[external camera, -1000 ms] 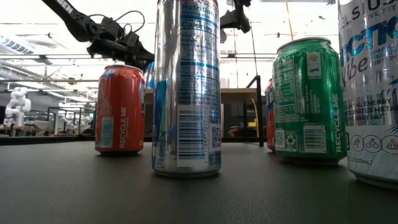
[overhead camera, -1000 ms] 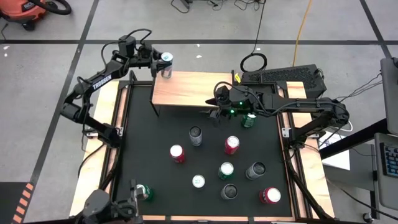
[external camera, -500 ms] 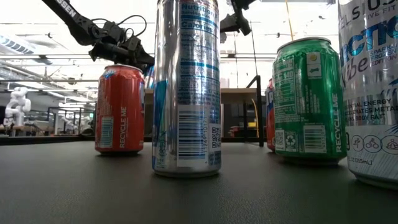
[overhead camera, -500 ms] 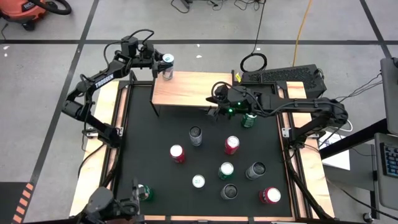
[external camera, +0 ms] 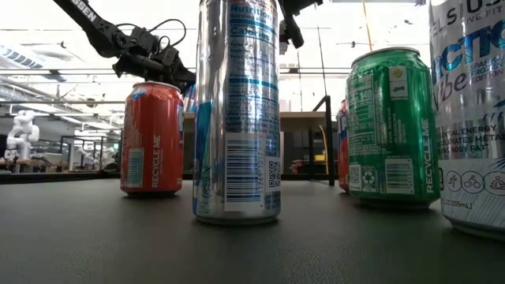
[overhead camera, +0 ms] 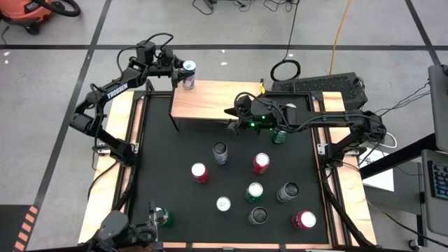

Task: Place canned beverage on shelf
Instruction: Put the bottom left blue soda can on the shelf

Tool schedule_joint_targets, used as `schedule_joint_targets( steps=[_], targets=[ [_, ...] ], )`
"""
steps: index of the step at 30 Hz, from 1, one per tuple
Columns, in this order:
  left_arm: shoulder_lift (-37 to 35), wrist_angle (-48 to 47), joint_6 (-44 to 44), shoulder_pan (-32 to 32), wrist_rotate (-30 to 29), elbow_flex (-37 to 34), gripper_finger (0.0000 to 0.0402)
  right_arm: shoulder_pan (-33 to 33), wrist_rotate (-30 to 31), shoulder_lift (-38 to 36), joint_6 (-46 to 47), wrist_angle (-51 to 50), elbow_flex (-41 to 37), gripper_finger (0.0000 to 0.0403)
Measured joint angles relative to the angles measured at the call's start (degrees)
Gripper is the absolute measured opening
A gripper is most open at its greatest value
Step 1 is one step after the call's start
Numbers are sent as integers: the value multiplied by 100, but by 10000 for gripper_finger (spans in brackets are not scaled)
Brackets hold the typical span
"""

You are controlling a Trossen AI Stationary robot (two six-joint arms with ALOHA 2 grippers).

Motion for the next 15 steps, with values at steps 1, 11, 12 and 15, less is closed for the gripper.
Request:
schedule_joint_targets(
  steps=[1, 11, 12, 15],
  targets=[
    [0, -10, -3, 0, -1, 0, 260, 0, 0, -1, -3, 5, 0, 345],
    [-9, -57, 23, 0, -4, 2, 260, 9, -12, -1, 0, 8, 0, 345],
    [-9, -58, 27, 0, -10, 2, 260, 9, -13, -1, 1, 10, 0, 345],
    [-9, -67, 68, 0, -31, 3, 260, 9, -15, -1, 2, 9, 0, 345]
  ],
)
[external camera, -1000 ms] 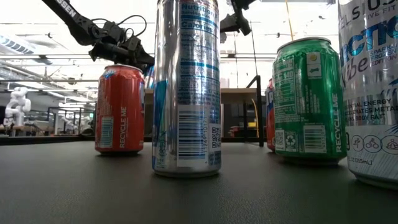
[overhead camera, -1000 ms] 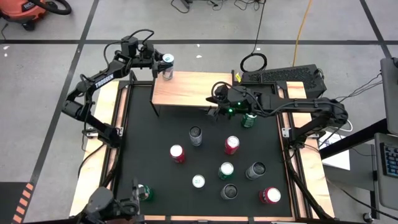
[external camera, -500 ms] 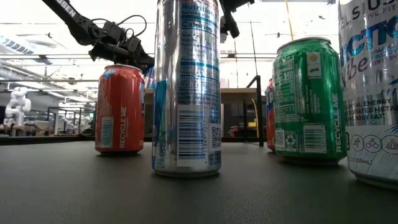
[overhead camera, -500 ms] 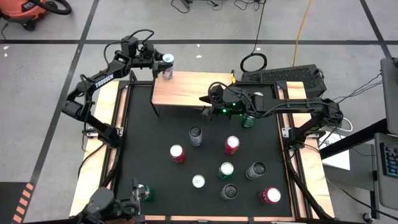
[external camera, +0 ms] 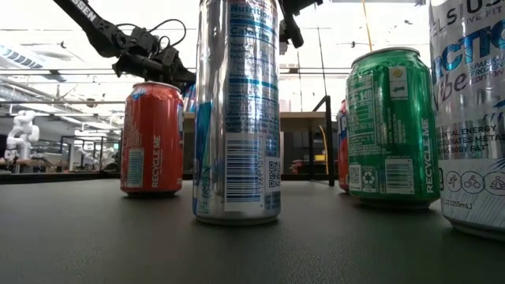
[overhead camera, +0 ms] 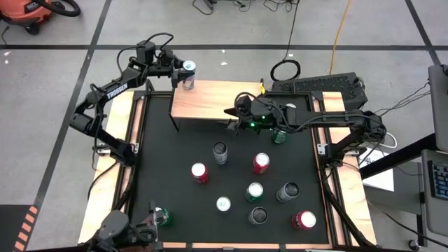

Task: Place canned beverage on shelf
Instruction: Put the bottom left blue soda can on the shelf

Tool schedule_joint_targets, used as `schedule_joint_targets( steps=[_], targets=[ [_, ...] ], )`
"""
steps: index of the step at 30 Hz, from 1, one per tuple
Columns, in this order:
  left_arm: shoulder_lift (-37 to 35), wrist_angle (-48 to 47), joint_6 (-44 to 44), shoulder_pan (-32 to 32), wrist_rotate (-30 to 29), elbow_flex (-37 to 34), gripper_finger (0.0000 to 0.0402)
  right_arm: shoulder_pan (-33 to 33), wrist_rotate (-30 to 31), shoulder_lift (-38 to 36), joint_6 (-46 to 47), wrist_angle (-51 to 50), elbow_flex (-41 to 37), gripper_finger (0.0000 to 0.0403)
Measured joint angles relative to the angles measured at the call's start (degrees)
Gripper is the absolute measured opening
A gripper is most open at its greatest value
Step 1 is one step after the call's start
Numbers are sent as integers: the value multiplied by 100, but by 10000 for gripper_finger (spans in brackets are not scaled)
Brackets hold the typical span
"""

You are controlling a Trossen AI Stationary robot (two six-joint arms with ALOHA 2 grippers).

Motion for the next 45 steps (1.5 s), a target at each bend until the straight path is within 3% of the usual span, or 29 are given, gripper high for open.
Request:
schedule_joint_targets(
  steps=[10, 19, 45],
  targets=[
    [-4, -63, 75, -2, -92, 8, 262, 2, -2, 0, 2, 0, 0, 345],
    [-4, -116, -77, -1, -231, 8, 289, 2, -4, 0, 4, -1, 0, 345],
    [-308, -90, -216, 0, -505, 6, 290, 2, -7, -2, -26, -3, 0, 345]
  ],
)
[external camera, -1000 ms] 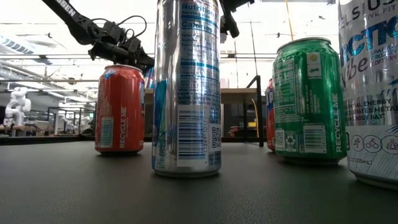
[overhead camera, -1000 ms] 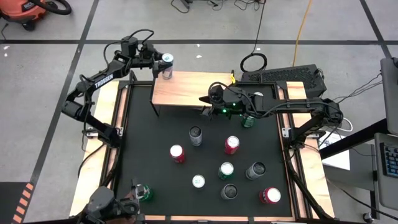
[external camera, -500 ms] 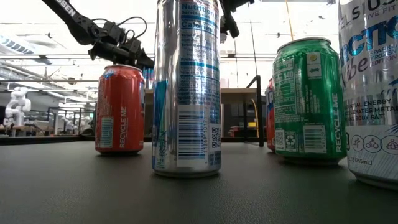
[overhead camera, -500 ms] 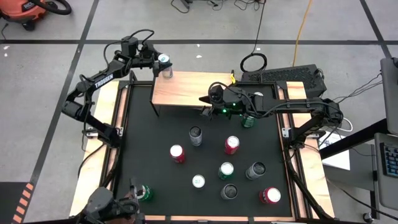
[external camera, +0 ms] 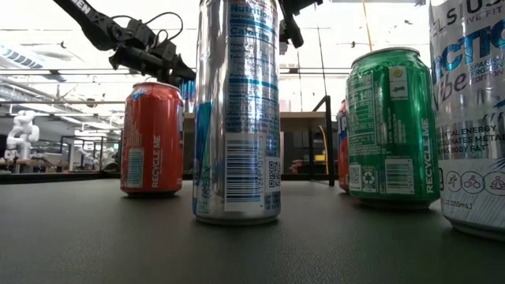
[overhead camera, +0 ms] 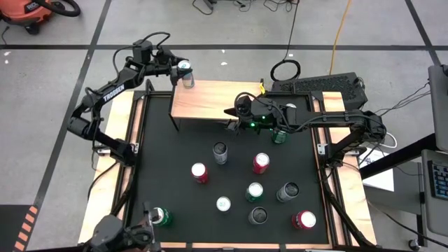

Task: Place canned beverage on shelf
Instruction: Put the bottom left blue soda can on the shelf

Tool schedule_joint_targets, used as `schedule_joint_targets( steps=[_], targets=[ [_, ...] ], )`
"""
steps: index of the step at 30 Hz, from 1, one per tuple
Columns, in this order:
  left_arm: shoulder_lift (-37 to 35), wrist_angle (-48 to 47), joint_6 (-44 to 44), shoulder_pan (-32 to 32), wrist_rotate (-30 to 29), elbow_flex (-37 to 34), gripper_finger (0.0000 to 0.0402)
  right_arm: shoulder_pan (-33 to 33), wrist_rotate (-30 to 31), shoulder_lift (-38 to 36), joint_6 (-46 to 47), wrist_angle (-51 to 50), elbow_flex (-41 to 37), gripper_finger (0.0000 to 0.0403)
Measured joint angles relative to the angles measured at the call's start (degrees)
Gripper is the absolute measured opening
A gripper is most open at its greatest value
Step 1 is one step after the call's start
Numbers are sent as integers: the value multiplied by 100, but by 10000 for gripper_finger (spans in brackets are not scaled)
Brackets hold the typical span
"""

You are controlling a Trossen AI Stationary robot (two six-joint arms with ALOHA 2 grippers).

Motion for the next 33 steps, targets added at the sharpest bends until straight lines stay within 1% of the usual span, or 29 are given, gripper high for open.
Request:
schedule_joint_targets(
  steps=[12, 15, 22, 28, 33],
  targets=[
    [-4, -5, -25, 0, 84, -3, 289, 0, 2, 0, -11, -1, 0, 345],
    [-4, -13, -28, 0, 214, -4, 280, 1, 2, 0, -11, -1, 0, 345],
    [-4, -26, -19, 0, 550, -10, 245, 1, 2, 0, -11, -1, 0, 345],
    [-11, -24, 284, 0, 625, -11, 242, 4, 2, 0, 7, -1, 0, 345],
    [-15, -69, 295, 31, 639, 50, 242, 4, 1, 0, 78, -1, 0, 345]
  ],
)
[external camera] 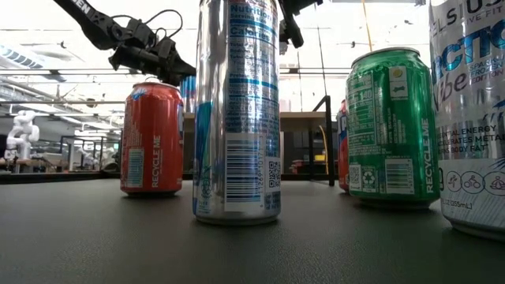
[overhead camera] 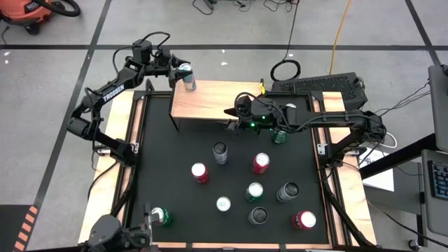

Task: Place canned beverage on shelf
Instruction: Put the bottom left blue soda can on the shelf

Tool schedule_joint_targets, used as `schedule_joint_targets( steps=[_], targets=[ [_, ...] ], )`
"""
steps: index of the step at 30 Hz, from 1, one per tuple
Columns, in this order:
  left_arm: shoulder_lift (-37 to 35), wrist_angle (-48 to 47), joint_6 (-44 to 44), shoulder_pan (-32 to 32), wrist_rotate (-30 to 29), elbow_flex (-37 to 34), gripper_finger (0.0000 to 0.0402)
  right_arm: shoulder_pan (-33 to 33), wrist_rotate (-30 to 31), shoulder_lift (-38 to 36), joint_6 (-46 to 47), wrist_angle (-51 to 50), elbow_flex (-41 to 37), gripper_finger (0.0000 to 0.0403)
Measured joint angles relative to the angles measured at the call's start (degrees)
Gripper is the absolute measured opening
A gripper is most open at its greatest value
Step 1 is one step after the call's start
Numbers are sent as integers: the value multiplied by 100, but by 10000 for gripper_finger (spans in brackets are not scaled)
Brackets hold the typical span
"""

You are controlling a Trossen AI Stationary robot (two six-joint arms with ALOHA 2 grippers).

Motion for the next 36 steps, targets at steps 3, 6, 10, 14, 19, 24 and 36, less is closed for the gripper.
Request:
schedule_joint_targets(
  steps=[3, 6, 10, 14, 19, 24, 36],
  targets=[
    [-5, -58, 0, 2, 38, 136, 241, 0, 1, 0, 32, 0, 0, 345],
    [-9, -87, 6, 2, 43, 206, 241, 0, -28, 0, 57, -2, 0, 345],
    [-9, -145, 34, 6, 48, 221, 241, 0, -133, 0, 62, -2, 0, 345],
    [-9, -351, 116, 13, 253, 221, 241, 34, -137, 0, 64, -2, 0, 345],
    [-9, -446, 195, 28, 349, 221, 241, 72, -145, 0, 103, -4, 0, 345],
    [-9, -495, 307, 26, 349, 221, 241, 111, -146, -1, 95, -11, 0, 345],
    [-9, -840, 632, 26, 345, 226, 240, 186, -149, -2, 51, -63, 0, 345]
  ],
)
